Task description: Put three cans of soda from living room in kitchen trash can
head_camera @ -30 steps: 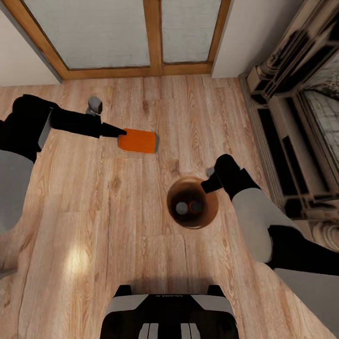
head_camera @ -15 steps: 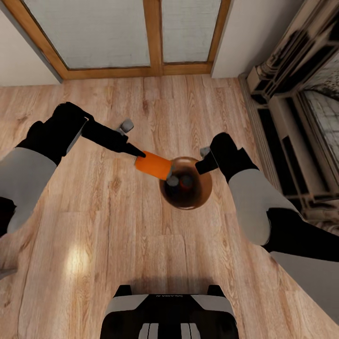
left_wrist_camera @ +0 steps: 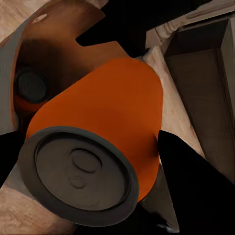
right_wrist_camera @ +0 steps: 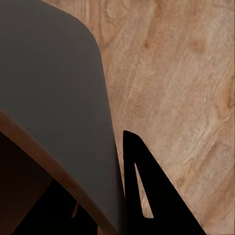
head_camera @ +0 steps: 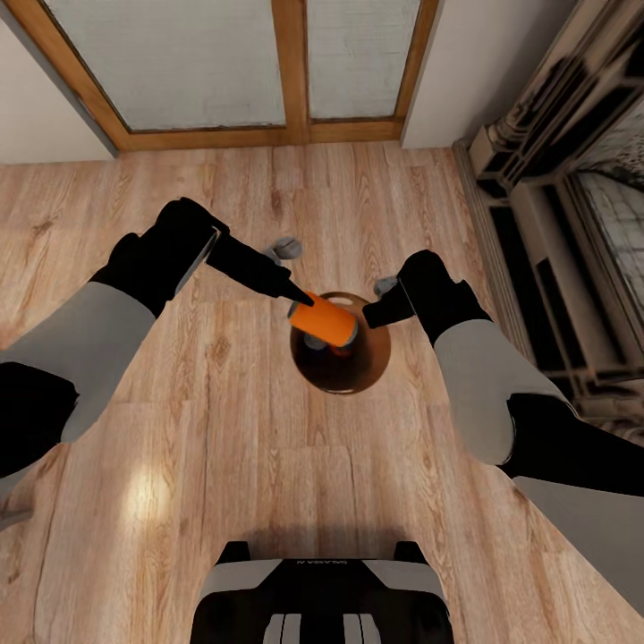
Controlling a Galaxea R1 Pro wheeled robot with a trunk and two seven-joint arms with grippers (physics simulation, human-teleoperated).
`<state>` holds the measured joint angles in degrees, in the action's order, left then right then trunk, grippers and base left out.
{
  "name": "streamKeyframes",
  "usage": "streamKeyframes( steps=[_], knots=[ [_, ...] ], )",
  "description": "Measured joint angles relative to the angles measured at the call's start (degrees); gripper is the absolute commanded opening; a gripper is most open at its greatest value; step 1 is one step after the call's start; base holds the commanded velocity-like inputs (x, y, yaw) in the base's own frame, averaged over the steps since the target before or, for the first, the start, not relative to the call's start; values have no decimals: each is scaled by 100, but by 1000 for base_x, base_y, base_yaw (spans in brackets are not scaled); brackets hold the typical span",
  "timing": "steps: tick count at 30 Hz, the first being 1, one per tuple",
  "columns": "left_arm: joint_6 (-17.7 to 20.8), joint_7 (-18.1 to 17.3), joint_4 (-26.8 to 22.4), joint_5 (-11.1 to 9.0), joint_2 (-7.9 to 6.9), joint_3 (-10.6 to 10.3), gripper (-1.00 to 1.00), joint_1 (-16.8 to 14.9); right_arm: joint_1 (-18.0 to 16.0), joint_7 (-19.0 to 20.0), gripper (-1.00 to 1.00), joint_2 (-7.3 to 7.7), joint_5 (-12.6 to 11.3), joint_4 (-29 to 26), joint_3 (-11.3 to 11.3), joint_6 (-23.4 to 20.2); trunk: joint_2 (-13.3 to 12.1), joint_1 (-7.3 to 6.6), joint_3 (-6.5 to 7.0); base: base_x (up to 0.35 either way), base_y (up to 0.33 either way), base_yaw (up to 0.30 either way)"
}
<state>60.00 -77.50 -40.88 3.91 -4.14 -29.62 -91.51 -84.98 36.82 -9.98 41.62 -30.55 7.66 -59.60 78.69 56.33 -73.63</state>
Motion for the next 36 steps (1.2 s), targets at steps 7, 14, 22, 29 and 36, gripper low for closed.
streamKeyframes(
  steps=[7, 14, 22, 29, 36],
  knots=[
    [0, 342, -120, -63, 243, -125, -100, -113, -19, -44, -100, 104, 202, -35, -17, 31, 1, 0, 0, 0, 0, 0],
    [0, 343, -119, -51, 244, -160, -100, -183, -19, -36, -100, 104, 1255, -36, -12, 190, 1, 0, 0, 0, 0, 0],
    [0, 343, -119, -51, 244, -160, -100, -183, -19, -30, -100, 103, 1894, -36, -9, 219, 1, 0, 0, 0, 0, 0],
    [0, 221, -179, -95, 72, -40, -100, -107, -3, -247, -100, 225, 2072, -10, -203, 115, 1, 0, 0, 0, 0, 0],
    [0, -97, -207, -80, 47, -41, -100, -97, -6, -289, -100, 244, 1623, -8, -243, 7, 1, 0, 0, 0, 0, 0]
  ],
)
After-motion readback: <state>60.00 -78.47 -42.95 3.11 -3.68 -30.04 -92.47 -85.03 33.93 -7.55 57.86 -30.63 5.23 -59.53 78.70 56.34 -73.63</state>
